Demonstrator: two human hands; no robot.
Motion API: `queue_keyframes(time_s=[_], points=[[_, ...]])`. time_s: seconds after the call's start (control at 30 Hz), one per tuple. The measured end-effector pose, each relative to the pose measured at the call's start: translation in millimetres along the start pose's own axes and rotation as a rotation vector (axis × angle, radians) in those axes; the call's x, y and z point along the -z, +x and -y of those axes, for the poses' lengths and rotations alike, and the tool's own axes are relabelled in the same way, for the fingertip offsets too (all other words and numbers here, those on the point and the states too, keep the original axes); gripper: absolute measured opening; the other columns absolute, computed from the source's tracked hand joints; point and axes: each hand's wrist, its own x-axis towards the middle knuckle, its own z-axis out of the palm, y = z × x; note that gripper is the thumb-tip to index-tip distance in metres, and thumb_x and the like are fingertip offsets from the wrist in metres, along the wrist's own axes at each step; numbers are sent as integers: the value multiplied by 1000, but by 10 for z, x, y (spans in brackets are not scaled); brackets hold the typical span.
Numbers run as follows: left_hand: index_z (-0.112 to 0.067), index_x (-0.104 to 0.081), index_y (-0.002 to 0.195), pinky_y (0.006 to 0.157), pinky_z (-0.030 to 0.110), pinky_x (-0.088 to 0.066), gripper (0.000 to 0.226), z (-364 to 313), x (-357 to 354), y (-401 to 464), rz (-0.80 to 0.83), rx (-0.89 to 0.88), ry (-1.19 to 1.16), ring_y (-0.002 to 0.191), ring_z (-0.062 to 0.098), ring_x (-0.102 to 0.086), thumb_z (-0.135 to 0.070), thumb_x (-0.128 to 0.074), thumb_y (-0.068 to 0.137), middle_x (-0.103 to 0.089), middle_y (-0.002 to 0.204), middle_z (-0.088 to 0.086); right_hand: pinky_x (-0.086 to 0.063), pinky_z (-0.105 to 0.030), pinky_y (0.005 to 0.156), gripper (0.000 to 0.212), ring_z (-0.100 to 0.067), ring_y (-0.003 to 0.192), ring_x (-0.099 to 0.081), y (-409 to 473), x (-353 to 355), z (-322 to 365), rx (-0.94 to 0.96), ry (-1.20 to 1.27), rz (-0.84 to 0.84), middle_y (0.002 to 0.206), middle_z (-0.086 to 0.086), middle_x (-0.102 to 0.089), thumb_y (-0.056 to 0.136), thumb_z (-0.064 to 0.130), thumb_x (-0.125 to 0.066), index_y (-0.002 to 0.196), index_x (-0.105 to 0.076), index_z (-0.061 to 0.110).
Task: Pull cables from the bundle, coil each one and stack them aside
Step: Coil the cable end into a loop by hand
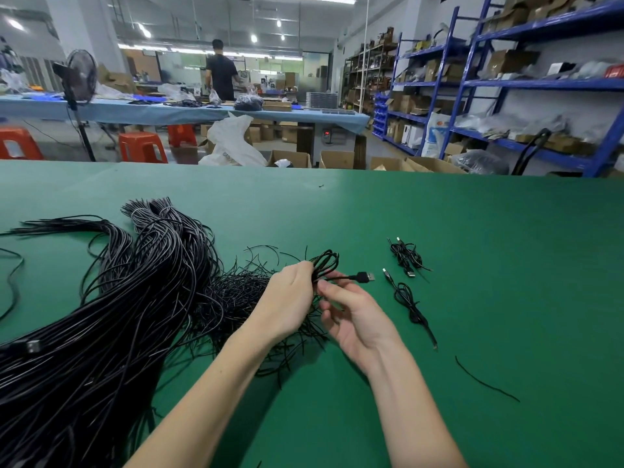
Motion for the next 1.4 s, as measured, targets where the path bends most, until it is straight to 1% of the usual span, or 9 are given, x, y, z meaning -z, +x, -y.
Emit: queue_keyframes(time_s=[0.2,0.4,0.53,0.67,0.9,1.1,1.2,1.27,1.4], points=[[-10,-53,86,45,26,-21,38,-53,58,-9,128,-10,-255,45,7,-27,-30,-30,109,-34,52,-14,-50,-17,51,29,-7,63,-56,-29,32,40,43,-36,76,81,1,-67,76,10,-77,103,-68,14],[-37,-72,68,42,20,-19,59,-85,94,-54,266,-19,-438,46,4,-29,-31,-32,111,-38,56,-13,-57,-22,57,38,-13,68,-67,-84,150,120,44,20,170,88,-6,-73,75,4,-75,110,-63,11],[-30,-63,65,42,18,-21,56,-111,101,-57,274,-11,-429,46,4,-26,-33,-31,111,-35,55,-14,-60,-25,59,48,-15,70,-70,-110,214,161,17,-26,183,91,-8,-73,77,3,-74,122,-59,5],[-20,-36,76,43,17,-24,37,-106,97,-63,228,-93,-331,46,5,-25,-32,-32,110,-32,55,-15,-59,-24,56,31,-13,64,-69,-123,211,192,-21,-145,163,79,-4,-72,73,13,-75,103,-67,7],[-12,-40,74,60,29,-33,45,-90,79,-104,105,-317,1,60,9,-35,-41,-33,109,-40,61,-15,-59,-24,53,23,-13,63,-69,-141,199,195,-29,-133,157,76,-4,-69,75,13,-74,95,-66,6],[-8,-56,89,62,17,-34,43,-203,159,-163,374,-357,135,62,2,-41,-37,-32,109,-53,69,-14,-56,-21,55,8,-10,69,-67,-144,345,236,128,-279,175,85,-4,-71,85,7,-67,87,-75,8],[-12,-64,103,52,15,-30,44,-290,263,-149,504,-305,20,58,7,-36,-41,-32,109,-54,74,7,-53,-20,56,14,-9,70,-64,-165,337,245,213,-276,243,86,-1,-72,81,15,-67,84,-81,15],[-26,-66,93,47,16,-23,39,-307,287,-146,560,-228,-173,54,7,-29,-38,-33,109,-44,65,-6,-51,-20,55,17,-8,67,-63,-151,317,242,278,-237,242,83,1,-72,81,15,-65,85,-82,19],[-19,-50,83,47,19,-16,34,-250,222,-162,640,-102,-434,55,10,-19,-43,-42,105,-28,67,-7,-49,-20,54,12,-11,63,-60,-157,290,290,363,-200,258,77,-6,-72,81,18,-72,90,-75,11]])
